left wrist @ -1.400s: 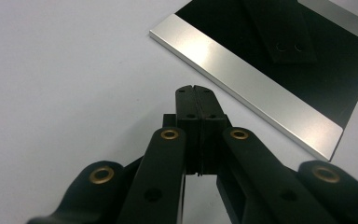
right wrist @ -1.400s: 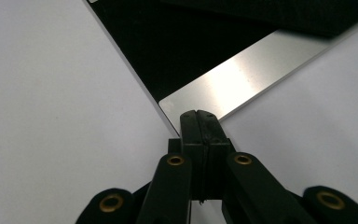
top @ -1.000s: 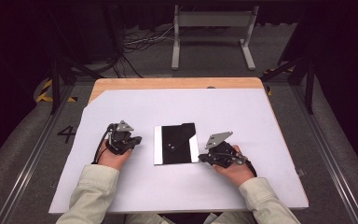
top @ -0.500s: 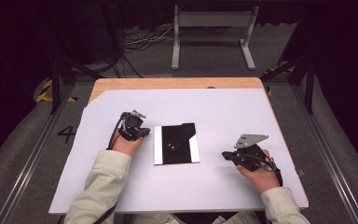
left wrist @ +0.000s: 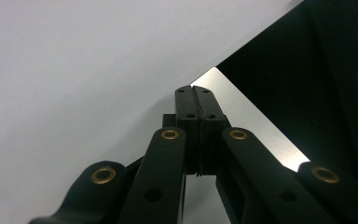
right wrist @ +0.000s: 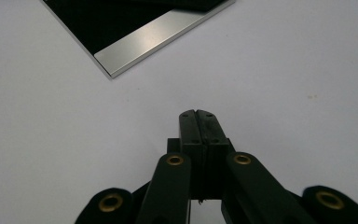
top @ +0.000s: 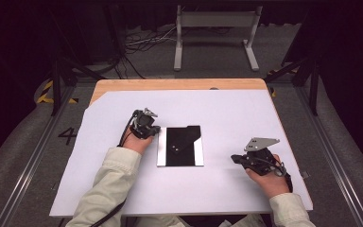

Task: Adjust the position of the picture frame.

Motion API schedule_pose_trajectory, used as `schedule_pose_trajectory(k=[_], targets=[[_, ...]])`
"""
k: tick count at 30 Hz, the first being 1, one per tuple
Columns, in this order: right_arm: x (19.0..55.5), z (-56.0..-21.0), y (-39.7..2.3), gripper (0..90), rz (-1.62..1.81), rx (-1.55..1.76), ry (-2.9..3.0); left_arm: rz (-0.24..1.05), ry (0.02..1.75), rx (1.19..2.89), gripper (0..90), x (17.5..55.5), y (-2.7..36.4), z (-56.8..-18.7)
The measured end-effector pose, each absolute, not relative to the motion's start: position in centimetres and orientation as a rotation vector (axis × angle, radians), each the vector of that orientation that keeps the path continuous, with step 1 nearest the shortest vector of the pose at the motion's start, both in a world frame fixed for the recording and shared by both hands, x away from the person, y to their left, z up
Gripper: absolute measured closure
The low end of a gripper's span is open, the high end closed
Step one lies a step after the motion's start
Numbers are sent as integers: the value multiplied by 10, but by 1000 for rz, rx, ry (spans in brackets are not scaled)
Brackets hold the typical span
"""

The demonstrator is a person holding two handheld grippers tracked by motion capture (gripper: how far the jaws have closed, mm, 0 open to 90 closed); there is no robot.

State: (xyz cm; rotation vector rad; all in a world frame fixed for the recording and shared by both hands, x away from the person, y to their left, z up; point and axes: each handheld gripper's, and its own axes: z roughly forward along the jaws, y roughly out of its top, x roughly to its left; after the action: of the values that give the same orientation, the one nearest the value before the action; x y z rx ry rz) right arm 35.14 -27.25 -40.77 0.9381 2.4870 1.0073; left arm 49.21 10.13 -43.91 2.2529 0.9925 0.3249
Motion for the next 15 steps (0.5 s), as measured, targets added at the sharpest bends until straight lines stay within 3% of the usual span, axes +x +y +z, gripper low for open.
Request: schedule_pose_trajectory(k=[11, 15], targets=[[347, -408, -277, 898, 1006, 957, 2493, 258, 796, 2277, 900, 492, 47, -441], [348, -412, -270, 898, 993, 918, 2533, 226, 768, 2249, 900, 488, 47, -439]])
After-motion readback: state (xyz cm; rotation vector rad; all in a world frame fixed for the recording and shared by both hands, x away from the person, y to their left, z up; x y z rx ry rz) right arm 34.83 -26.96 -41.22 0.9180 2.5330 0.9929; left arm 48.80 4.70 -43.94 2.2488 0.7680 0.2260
